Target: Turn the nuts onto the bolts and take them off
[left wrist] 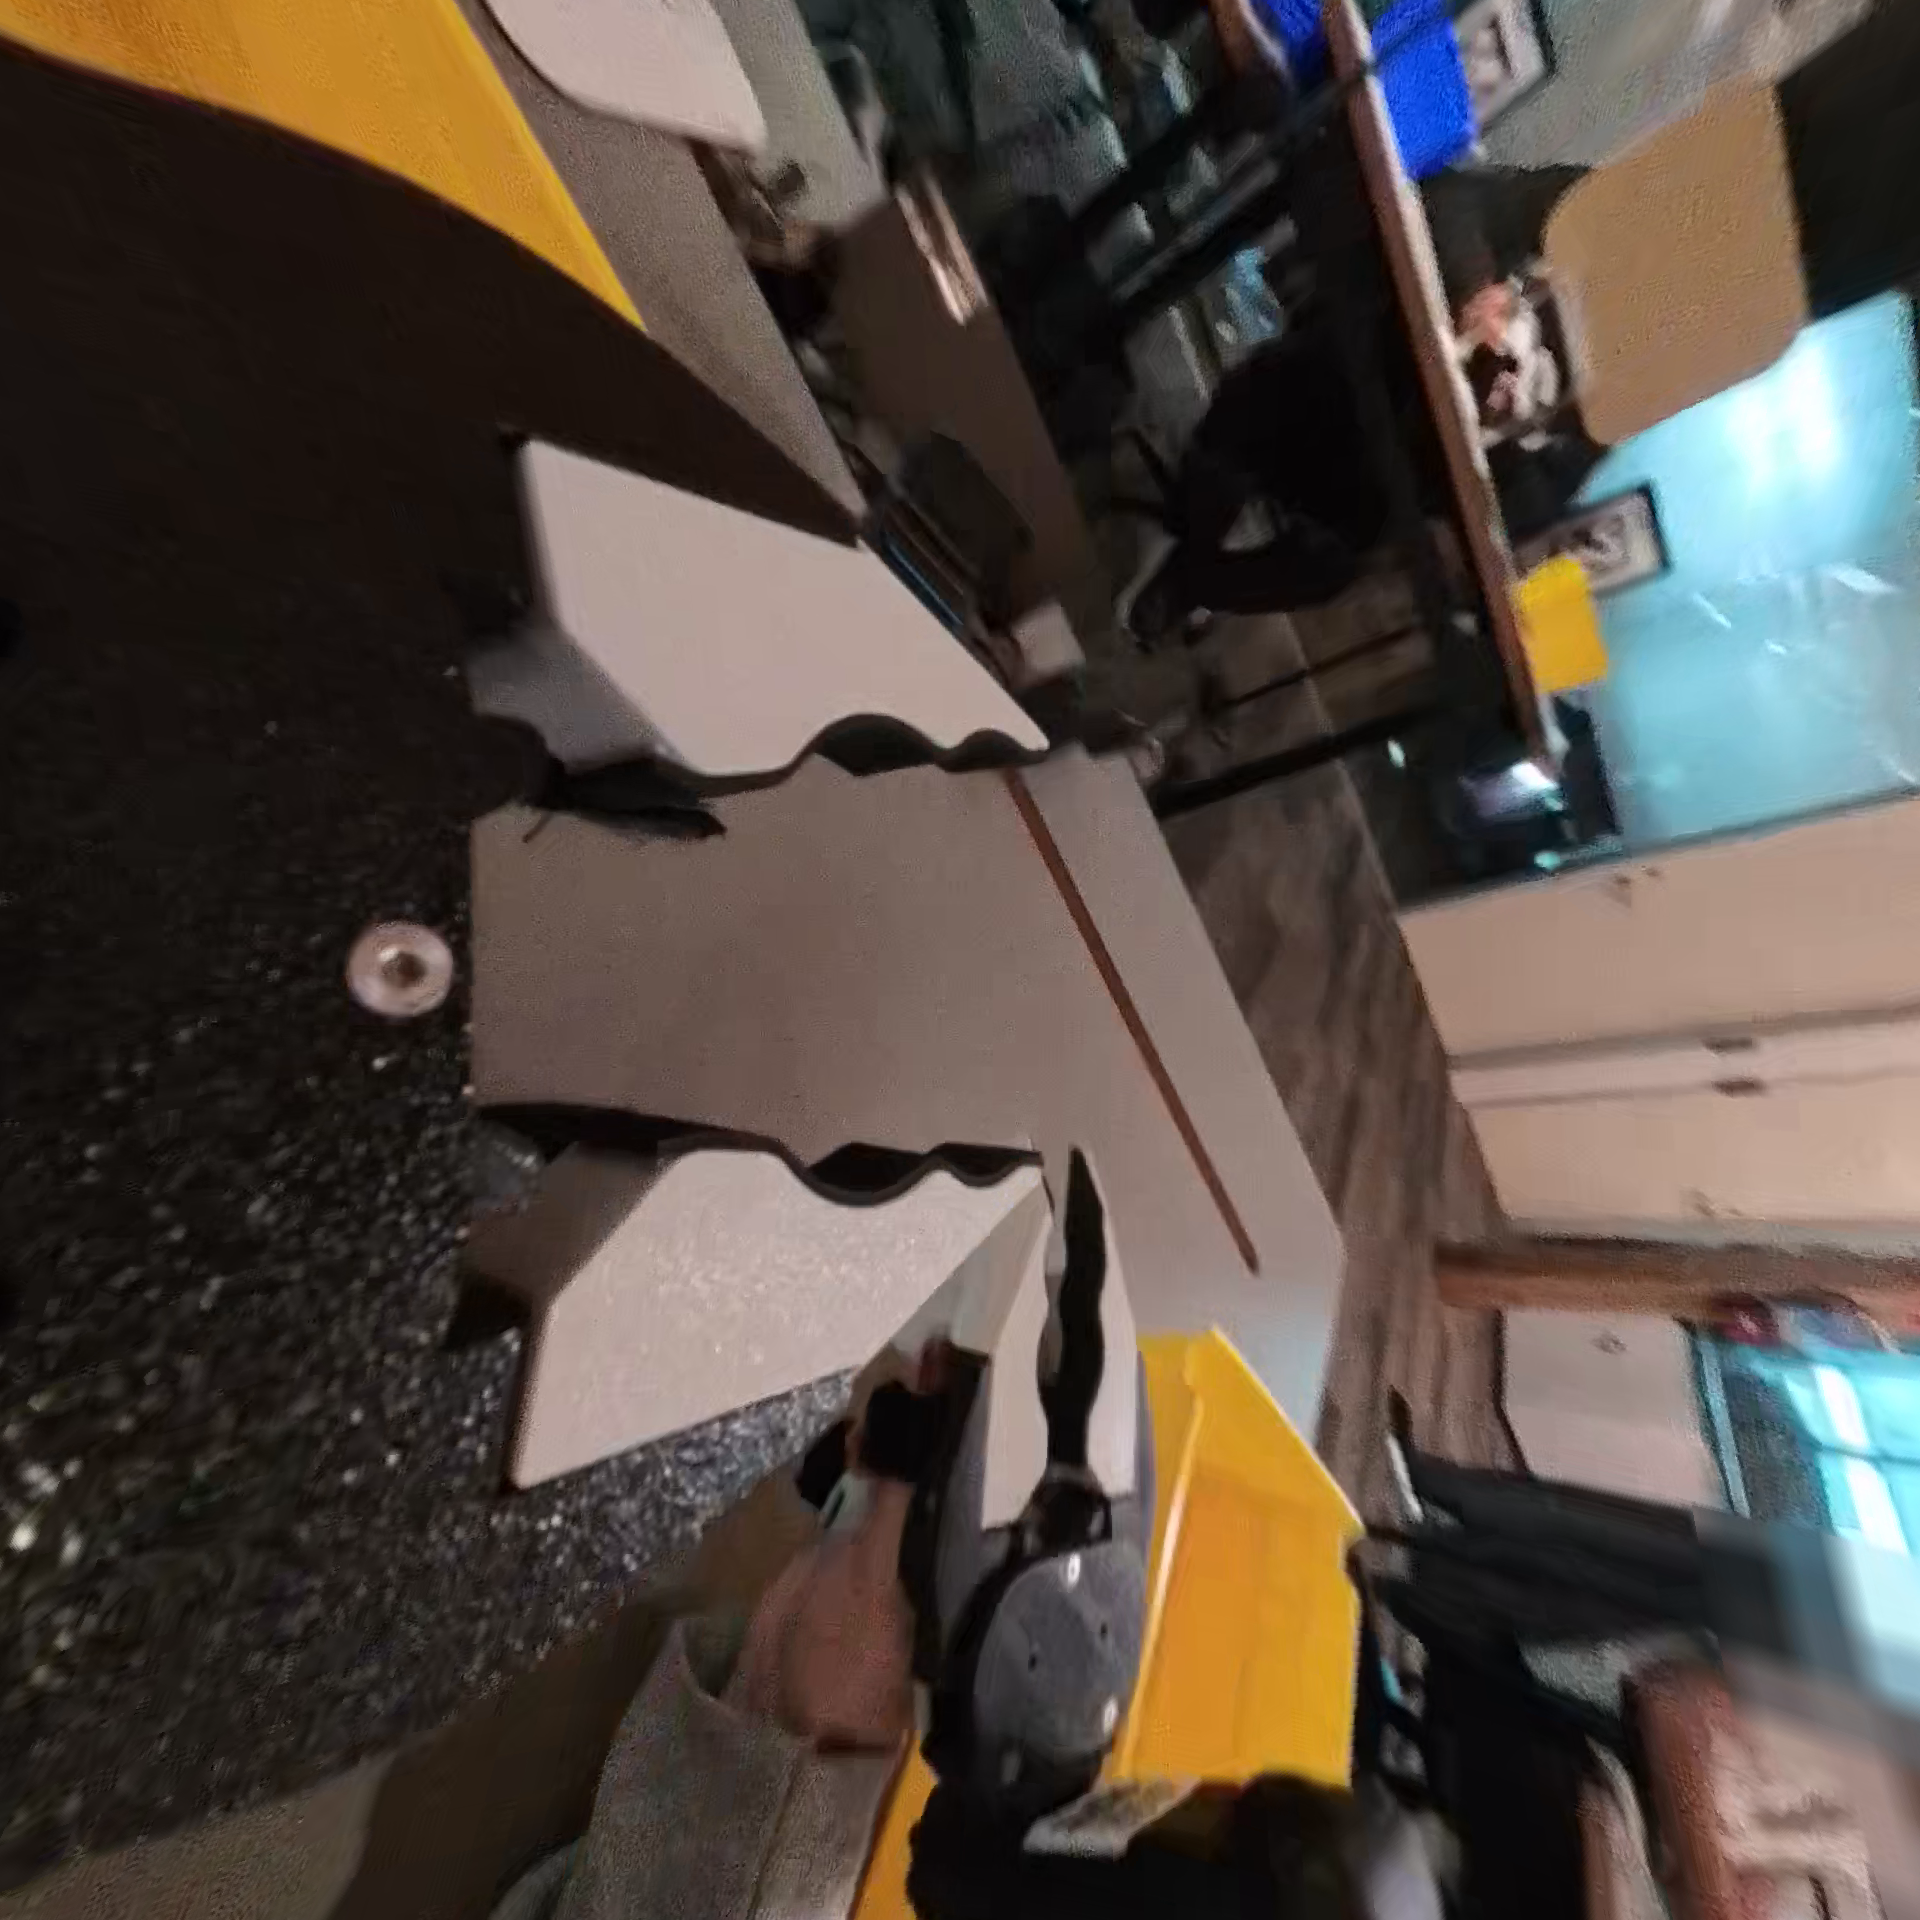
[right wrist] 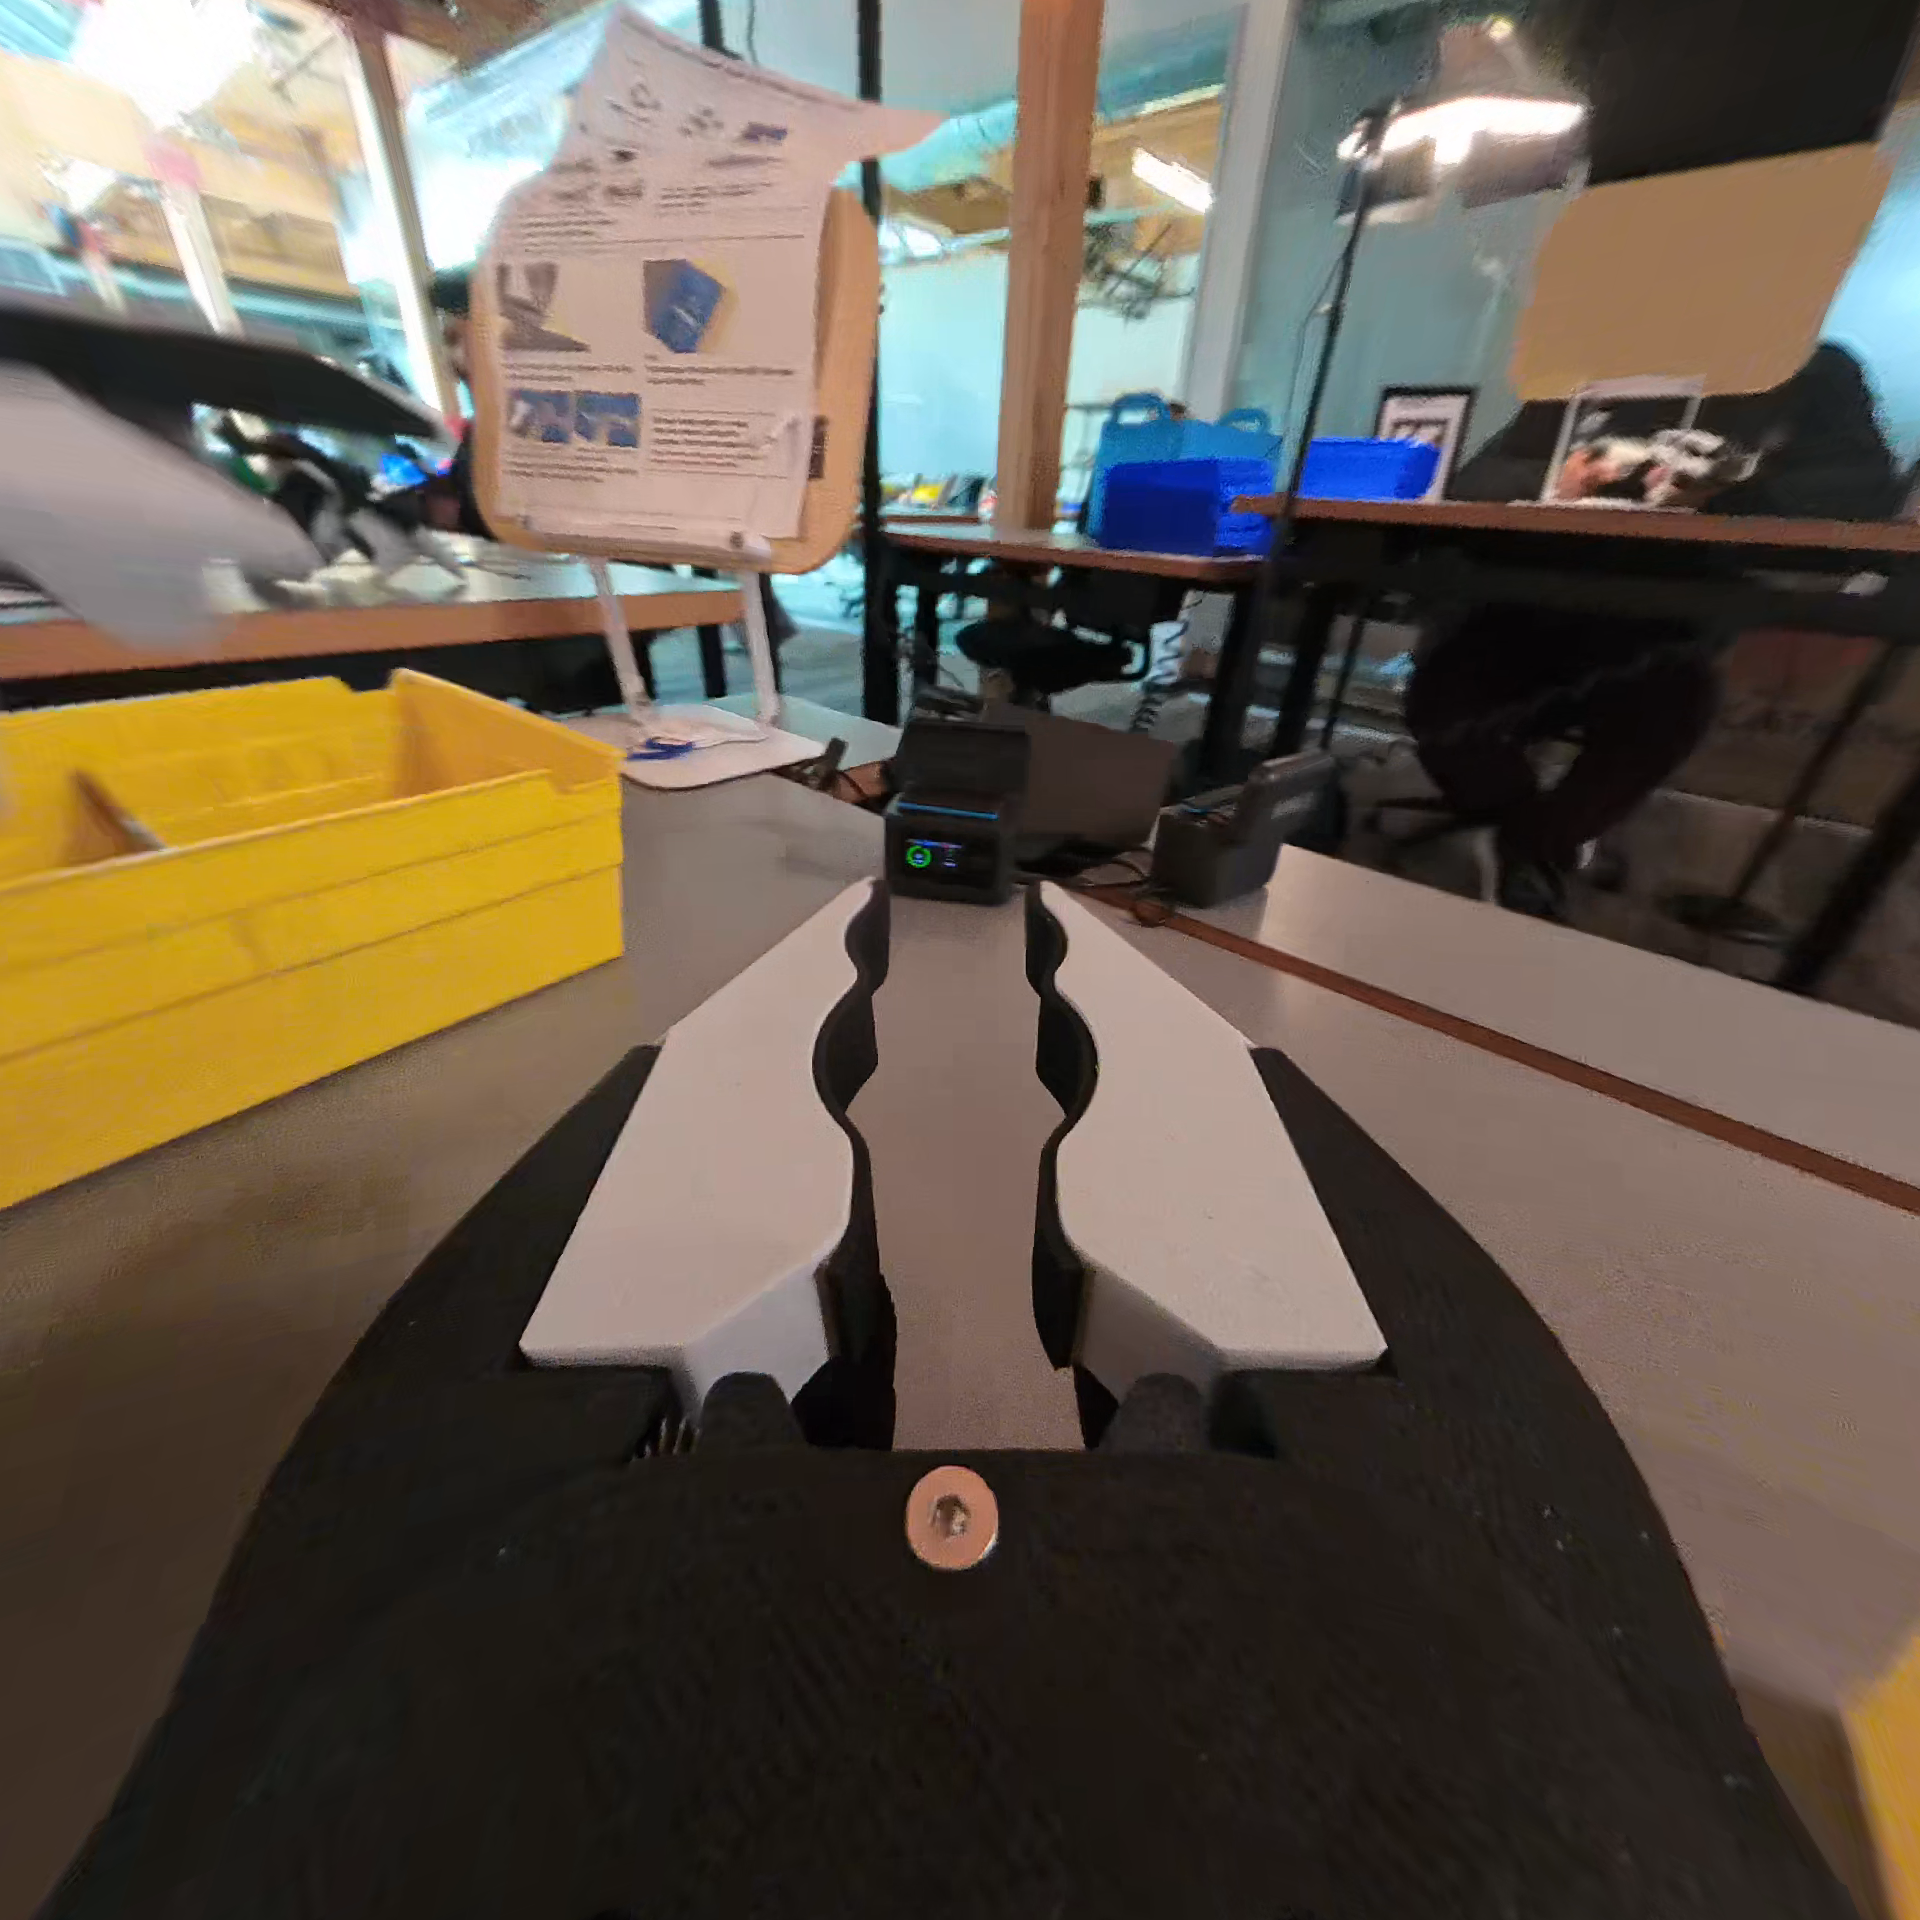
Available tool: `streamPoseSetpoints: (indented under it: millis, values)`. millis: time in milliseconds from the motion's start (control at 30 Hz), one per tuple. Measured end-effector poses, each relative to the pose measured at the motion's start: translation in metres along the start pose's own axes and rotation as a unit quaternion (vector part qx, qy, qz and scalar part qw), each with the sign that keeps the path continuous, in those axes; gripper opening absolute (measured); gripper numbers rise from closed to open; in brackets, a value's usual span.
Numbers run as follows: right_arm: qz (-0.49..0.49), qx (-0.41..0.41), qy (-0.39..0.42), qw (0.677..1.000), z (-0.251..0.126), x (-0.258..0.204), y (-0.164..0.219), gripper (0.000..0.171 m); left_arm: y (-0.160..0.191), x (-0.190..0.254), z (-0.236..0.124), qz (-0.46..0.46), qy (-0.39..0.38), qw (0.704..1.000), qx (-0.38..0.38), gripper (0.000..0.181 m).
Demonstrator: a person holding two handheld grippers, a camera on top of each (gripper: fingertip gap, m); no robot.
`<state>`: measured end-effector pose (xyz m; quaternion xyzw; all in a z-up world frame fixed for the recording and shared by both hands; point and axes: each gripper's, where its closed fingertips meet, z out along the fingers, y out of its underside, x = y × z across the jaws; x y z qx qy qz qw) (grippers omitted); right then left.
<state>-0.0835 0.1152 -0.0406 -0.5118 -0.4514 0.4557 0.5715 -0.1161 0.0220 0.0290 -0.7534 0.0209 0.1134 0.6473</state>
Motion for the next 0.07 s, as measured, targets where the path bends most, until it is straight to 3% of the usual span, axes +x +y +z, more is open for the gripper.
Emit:
streamPoseSetpoints:
  millis: [67]
  values:
    - [-0.025, 0.031, 0.014, 0.999, 0.017, -0.005, 0.014, 0.027, 0.021, -0.055, -0.021, 0.002, -0.033, 0.995, -0.097, 0.065]
